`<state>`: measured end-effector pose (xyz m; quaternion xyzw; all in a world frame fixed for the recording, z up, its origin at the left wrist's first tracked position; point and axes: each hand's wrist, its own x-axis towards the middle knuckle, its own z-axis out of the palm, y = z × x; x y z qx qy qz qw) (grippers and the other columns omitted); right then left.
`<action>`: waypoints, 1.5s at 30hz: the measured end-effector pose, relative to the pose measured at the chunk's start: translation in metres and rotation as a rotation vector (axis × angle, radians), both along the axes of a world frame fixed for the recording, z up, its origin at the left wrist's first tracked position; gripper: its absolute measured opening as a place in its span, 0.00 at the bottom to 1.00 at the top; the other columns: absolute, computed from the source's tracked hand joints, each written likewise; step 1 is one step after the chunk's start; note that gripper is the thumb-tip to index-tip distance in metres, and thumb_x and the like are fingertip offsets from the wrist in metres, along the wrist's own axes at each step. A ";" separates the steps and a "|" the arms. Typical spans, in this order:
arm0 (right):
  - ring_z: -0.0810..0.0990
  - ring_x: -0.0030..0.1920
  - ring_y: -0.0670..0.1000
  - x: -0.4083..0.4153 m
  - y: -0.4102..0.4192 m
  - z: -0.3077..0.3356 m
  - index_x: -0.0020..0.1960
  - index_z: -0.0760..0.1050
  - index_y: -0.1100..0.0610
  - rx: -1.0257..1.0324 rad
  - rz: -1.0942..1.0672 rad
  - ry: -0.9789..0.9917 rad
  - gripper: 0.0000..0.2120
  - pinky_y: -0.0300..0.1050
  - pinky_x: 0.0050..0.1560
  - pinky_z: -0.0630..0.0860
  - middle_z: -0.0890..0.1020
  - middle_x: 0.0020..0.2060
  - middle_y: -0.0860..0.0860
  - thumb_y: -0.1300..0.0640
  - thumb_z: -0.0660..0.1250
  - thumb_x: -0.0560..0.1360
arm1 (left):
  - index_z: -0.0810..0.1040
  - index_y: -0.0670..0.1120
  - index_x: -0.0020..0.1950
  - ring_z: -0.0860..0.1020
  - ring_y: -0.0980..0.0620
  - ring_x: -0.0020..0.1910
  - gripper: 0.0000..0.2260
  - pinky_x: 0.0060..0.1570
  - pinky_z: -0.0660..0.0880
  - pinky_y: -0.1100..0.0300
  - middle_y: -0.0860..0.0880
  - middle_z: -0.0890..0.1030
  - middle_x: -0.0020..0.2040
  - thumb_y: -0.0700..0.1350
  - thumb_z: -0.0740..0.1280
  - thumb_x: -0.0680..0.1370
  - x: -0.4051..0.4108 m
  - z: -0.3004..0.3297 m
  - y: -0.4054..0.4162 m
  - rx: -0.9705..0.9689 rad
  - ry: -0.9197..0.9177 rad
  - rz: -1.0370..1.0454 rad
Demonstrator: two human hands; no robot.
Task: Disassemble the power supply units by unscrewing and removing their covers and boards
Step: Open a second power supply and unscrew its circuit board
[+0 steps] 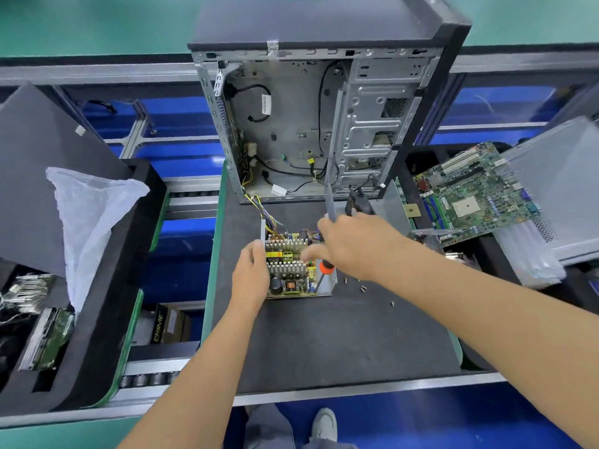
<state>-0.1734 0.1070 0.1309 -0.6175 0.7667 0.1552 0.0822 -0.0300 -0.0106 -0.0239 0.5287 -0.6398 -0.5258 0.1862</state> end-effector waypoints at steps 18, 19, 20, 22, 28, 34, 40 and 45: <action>0.67 0.38 0.56 -0.004 -0.007 -0.007 0.49 0.65 0.55 -0.069 -0.126 -0.031 0.22 0.46 0.31 0.60 0.60 0.33 0.50 0.35 0.52 0.80 | 0.61 0.51 0.78 0.67 0.53 0.65 0.23 0.60 0.61 0.58 0.49 0.66 0.75 0.57 0.47 0.85 -0.005 -0.008 -0.006 0.111 -0.011 -0.108; 0.68 0.37 0.56 -0.006 -0.007 -0.008 0.51 0.65 0.54 -0.092 -0.116 -0.068 0.18 0.46 0.32 0.62 0.61 0.33 0.50 0.39 0.55 0.80 | 0.61 0.52 0.78 0.67 0.54 0.64 0.23 0.59 0.61 0.59 0.49 0.66 0.74 0.57 0.47 0.85 -0.005 -0.008 -0.006 0.113 -0.009 -0.105; 0.69 0.37 0.57 -0.008 -0.007 -0.009 0.52 0.63 0.54 -0.097 -0.110 -0.118 0.15 0.47 0.33 0.64 0.63 0.33 0.50 0.42 0.59 0.80 | 0.61 0.52 0.78 0.67 0.54 0.64 0.22 0.59 0.61 0.58 0.49 0.66 0.74 0.57 0.47 0.85 -0.005 -0.008 -0.006 0.119 -0.009 -0.103; 0.71 0.39 0.56 -0.013 -0.006 -0.009 0.53 0.62 0.54 -0.084 -0.095 -0.256 0.15 0.48 0.33 0.66 0.67 0.35 0.49 0.46 0.64 0.78 | 0.61 0.53 0.78 0.68 0.53 0.63 0.22 0.57 0.62 0.58 0.49 0.67 0.73 0.57 0.46 0.85 -0.005 -0.008 -0.006 0.134 -0.008 -0.102; 0.70 0.38 0.54 -0.010 -0.002 -0.009 0.51 0.63 0.55 -0.163 -0.150 -0.347 0.25 0.43 0.30 0.60 0.70 0.36 0.49 0.34 0.63 0.75 | 0.62 0.53 0.77 0.68 0.50 0.65 0.22 0.59 0.62 0.58 0.48 0.68 0.72 0.57 0.47 0.85 -0.005 -0.007 -0.006 0.129 -0.022 -0.102; 0.65 0.28 0.53 -0.002 -0.003 -0.008 0.49 0.56 0.56 -0.179 -0.097 0.081 0.22 0.44 0.26 0.56 0.64 0.29 0.50 0.36 0.52 0.80 | 0.62 0.53 0.77 0.69 0.50 0.65 0.22 0.60 0.65 0.56 0.47 0.69 0.72 0.58 0.47 0.85 -0.005 -0.006 -0.005 0.149 -0.021 -0.096; 0.70 0.54 0.56 0.004 -0.004 -0.005 0.52 0.62 0.52 -0.096 -0.152 -0.363 0.21 0.51 0.50 0.72 0.70 0.48 0.51 0.39 0.66 0.74 | 0.63 0.54 0.76 0.69 0.52 0.61 0.21 0.53 0.64 0.60 0.51 0.68 0.69 0.58 0.47 0.85 -0.005 -0.006 -0.005 0.132 -0.014 -0.098; 0.78 0.51 0.60 0.006 -0.008 -0.001 0.58 0.71 0.57 -0.074 -0.142 0.030 0.30 0.48 0.39 0.66 0.75 0.42 0.54 0.31 0.51 0.78 | 0.63 0.54 0.75 0.67 0.54 0.60 0.20 0.56 0.60 0.59 0.55 0.66 0.65 0.58 0.47 0.85 -0.005 -0.007 -0.005 0.125 -0.015 -0.095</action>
